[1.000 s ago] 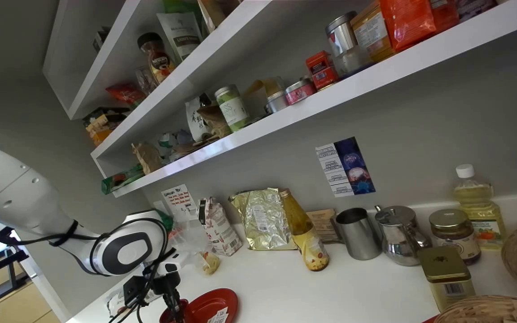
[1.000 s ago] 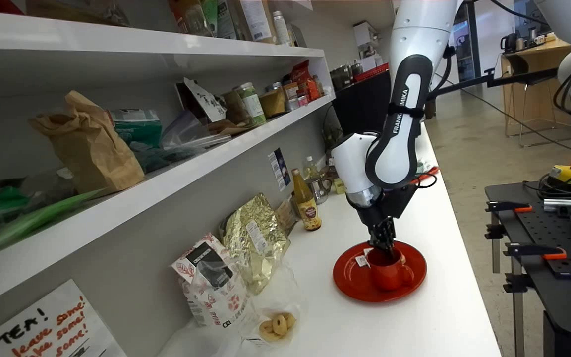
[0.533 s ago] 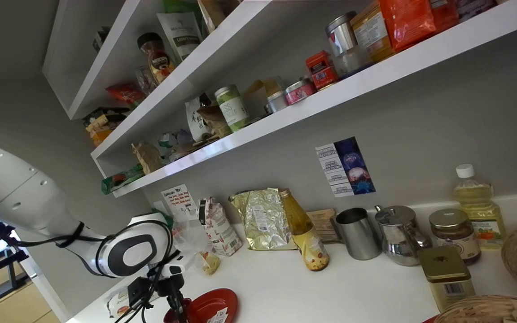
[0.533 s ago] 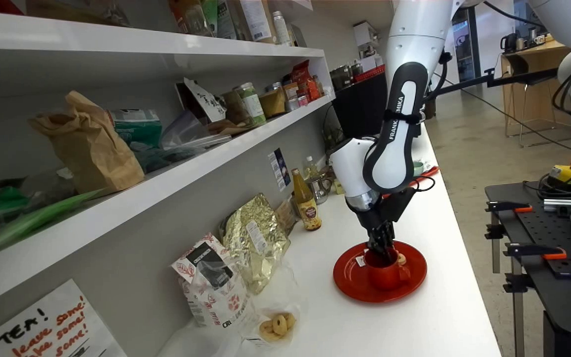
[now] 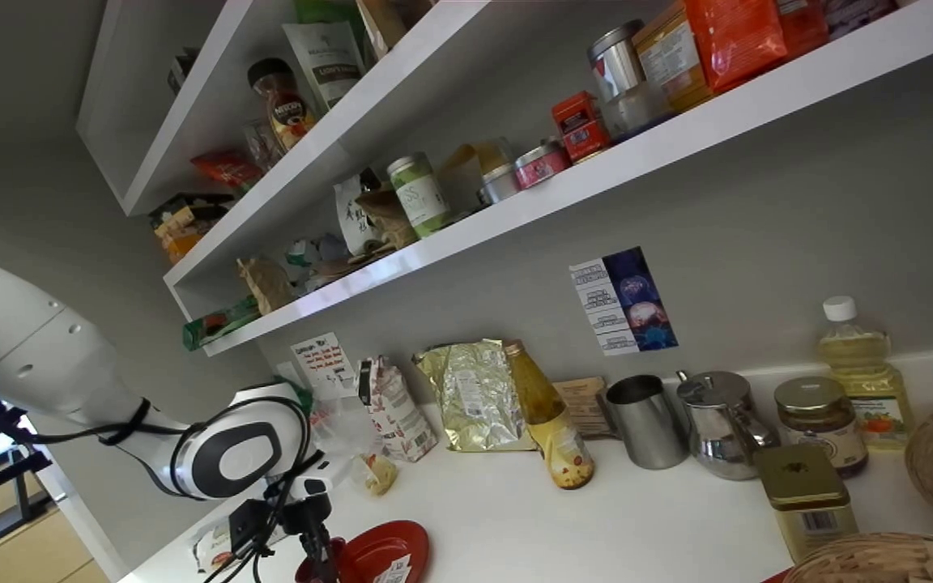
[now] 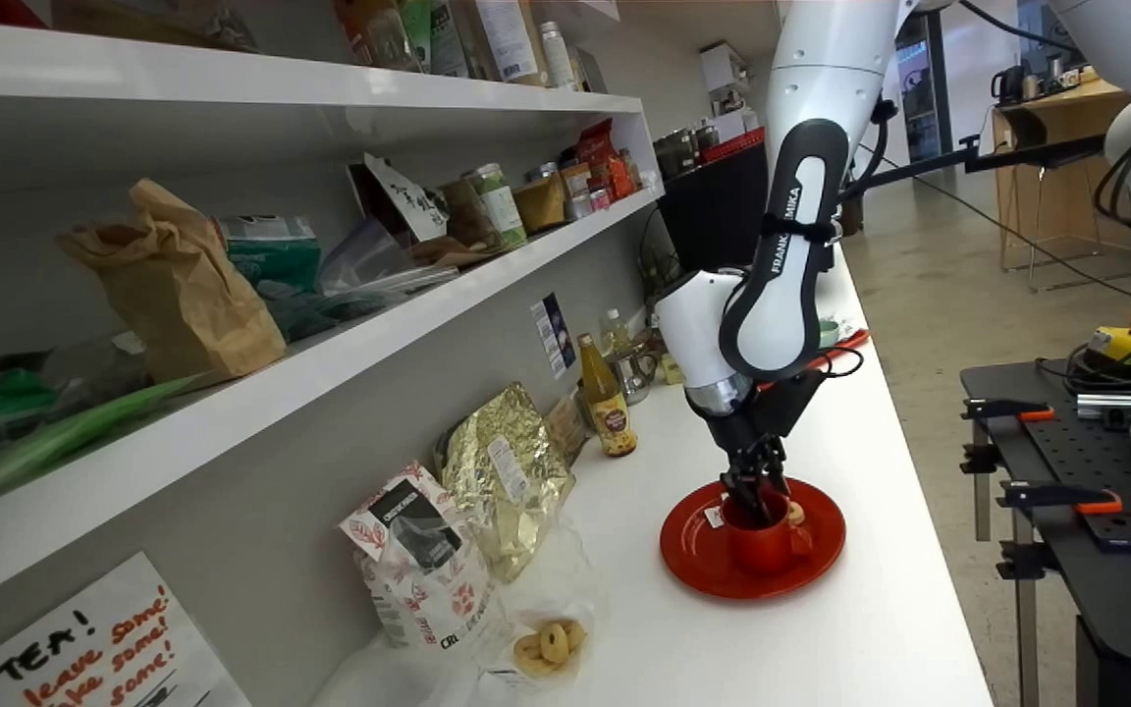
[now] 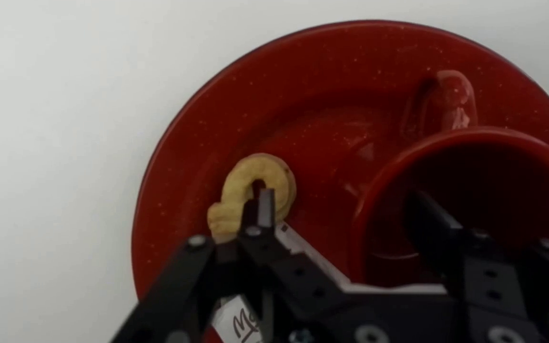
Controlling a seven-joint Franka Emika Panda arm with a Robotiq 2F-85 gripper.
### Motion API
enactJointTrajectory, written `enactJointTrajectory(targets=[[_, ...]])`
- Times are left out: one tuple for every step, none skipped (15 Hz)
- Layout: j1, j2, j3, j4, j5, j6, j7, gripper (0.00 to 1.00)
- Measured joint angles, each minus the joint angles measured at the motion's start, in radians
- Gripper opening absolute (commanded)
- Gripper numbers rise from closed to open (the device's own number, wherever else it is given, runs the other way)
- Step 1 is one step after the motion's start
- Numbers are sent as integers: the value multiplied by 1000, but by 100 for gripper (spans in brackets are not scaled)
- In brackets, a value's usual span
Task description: Put the red mug on the red plate.
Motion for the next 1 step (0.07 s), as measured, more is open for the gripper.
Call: enactJointTrajectory(targets=[[0,1,0,0,0,0,0,70]])
